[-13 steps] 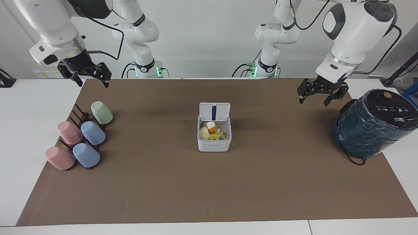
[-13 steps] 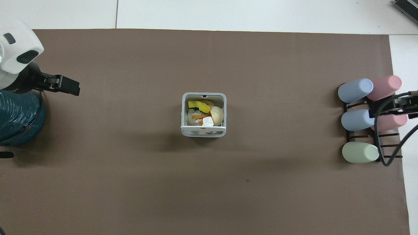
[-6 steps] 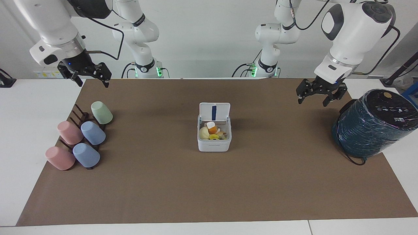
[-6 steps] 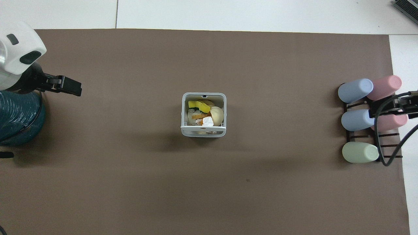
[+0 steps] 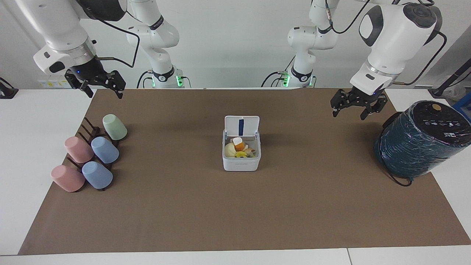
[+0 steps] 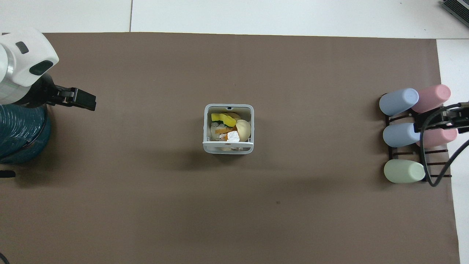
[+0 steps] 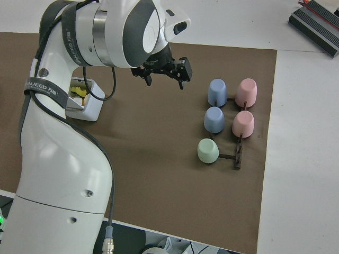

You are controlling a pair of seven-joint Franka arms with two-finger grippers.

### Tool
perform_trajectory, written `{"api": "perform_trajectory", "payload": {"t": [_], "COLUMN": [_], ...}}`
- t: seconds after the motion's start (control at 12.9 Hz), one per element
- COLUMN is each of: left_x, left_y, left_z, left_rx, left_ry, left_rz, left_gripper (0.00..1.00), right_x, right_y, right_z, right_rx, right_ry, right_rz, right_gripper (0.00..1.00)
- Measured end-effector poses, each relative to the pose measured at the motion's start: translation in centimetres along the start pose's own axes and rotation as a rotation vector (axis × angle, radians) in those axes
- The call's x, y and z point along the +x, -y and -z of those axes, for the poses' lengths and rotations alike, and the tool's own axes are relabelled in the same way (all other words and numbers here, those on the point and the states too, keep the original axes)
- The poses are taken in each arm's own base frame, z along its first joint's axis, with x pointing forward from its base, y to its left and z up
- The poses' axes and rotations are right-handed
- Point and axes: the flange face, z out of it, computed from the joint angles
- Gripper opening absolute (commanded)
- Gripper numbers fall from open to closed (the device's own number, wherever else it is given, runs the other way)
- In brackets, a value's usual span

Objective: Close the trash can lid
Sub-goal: 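Swing the left gripper toward the trash bin's grey lid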

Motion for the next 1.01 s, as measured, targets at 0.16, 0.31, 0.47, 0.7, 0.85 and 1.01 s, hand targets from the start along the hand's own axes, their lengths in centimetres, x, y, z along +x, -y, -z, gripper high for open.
{"api": "perform_trajectory", "payload": {"t": [0.16,0.31,0.47,0.7,0.85,1.01], "left_x": [0.0,-0.3,-1.3,-3.9,-6.1,-7.9], "left_y": [-1.1,-3.4,-6.3,-12.0,-16.5,-20.0], "left_z": [-0.2,-0.6,-1.6,-3.5,-4.9,-6.3], "left_rx": [-0.001,-0.002,-0.002,0.005,-0.004,-0.034], "left_ry": [0.004,0.015,0.041,0.084,0.077,0.058], "left_rz": [0.018,0.021,0.034,0.042,0.057,0.061], "left_gripper": [0.35,0.10,0.07,0.00,0.00,0.00], "right_x": [0.0,0.0,0.0,0.0,0.0,0.0], "right_y": [0.0,0.0,0.0,0.0,0.0,0.0], "right_z": [0.0,0.0,0.0,0.0,0.0,0.0], "right_rx": [0.000,0.000,0.000,0.000,0.000,0.000], "right_ry": [0.000,0.000,0.000,0.000,0.000,0.000], "right_rz": [0.000,0.000,0.000,0.000,0.000,0.000], "right_gripper": [1.00,1.00,1.00,1.00,1.00,1.00]}}
